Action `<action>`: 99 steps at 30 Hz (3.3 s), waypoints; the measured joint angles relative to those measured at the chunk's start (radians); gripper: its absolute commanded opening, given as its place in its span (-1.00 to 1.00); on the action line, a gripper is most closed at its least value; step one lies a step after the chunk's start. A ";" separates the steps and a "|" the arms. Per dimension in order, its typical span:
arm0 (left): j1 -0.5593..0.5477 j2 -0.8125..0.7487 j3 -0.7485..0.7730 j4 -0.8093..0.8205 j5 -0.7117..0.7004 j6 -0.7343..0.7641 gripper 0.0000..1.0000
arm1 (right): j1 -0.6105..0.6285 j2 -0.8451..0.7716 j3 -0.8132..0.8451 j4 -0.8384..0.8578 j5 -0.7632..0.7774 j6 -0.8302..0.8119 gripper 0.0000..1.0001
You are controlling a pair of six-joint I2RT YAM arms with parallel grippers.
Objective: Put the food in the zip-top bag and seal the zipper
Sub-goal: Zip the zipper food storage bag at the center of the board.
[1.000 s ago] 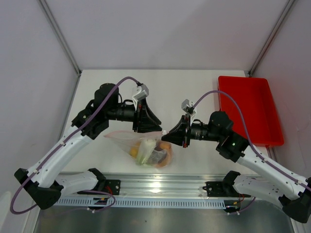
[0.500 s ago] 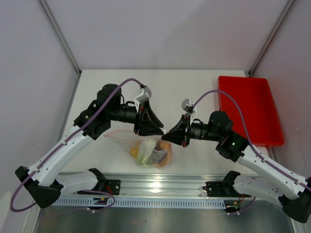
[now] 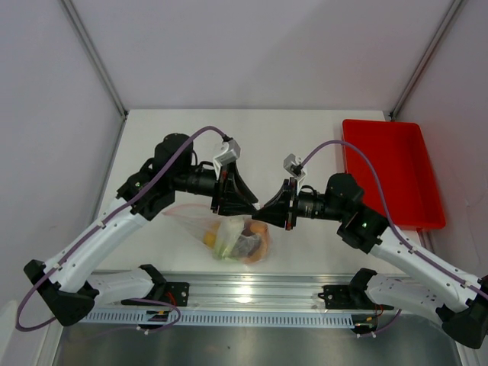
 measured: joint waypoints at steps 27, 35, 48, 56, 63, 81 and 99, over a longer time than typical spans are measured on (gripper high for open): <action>-0.020 0.022 0.043 -0.119 -0.196 0.037 -0.99 | 0.080 -0.033 -0.054 0.052 0.343 0.142 -1.00; -0.021 -0.002 0.040 -0.153 -0.263 0.063 -0.99 | 0.076 -0.040 -0.054 0.045 0.407 0.148 -1.00; -0.014 -0.100 -0.012 -0.227 -0.370 0.105 -0.99 | 0.044 -0.046 -0.054 0.036 0.391 0.148 -1.00; -0.010 -0.147 -0.024 -0.265 -0.381 0.115 -0.99 | 0.010 0.072 0.075 -0.066 0.251 0.056 -0.95; -0.010 -0.156 -0.024 -0.269 -0.380 0.115 -0.99 | 0.007 0.116 0.164 -0.198 0.124 -0.107 -0.33; -0.010 -0.156 -0.024 -0.269 -0.362 0.116 -0.99 | -0.048 0.185 0.245 -0.279 -0.067 -0.285 -0.35; -0.010 -0.159 -0.024 -0.269 -0.346 0.116 -0.99 | -0.060 0.249 0.317 -0.261 -0.167 -0.303 -0.93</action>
